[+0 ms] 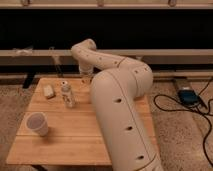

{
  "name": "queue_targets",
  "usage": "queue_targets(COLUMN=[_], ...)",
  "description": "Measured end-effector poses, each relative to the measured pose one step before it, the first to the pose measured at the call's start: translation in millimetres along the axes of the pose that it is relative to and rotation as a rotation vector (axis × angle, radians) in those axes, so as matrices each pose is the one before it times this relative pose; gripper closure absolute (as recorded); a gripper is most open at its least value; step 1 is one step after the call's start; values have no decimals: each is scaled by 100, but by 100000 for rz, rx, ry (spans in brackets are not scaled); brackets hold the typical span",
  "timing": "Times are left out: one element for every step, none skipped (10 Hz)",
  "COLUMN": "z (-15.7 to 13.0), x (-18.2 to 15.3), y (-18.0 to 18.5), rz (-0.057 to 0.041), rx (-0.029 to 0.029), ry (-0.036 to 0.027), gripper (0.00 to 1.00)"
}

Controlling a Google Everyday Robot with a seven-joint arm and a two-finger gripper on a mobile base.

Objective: Place the pepper on the white sponge

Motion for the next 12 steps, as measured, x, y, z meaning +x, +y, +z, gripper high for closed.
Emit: queue_targets(z=[-801, -1049, -860, -785, -617, -288, -103, 229, 413, 648, 718, 551], x=[1585, 2203, 2042, 1770, 1964, 1788, 3188, 1990, 983, 1096, 225, 98], y=[-1264, -1550, -1556, -1399, -1390, -861, -614, -21, 202, 507, 564, 302], rz=[-2967, -3293, -3491, -3281, -3868, -3085, -4524, -2766, -1681, -2479, -1149, -584], rx=[-275, -268, -280, -451, -537, -210, -428, -83, 5, -140, -68, -9], ry=[-460, 594, 358, 52, -143, 101, 694, 588, -109, 464, 135, 502], gripper=[100, 100, 100, 100, 100, 100, 100, 100, 100, 100, 100, 100])
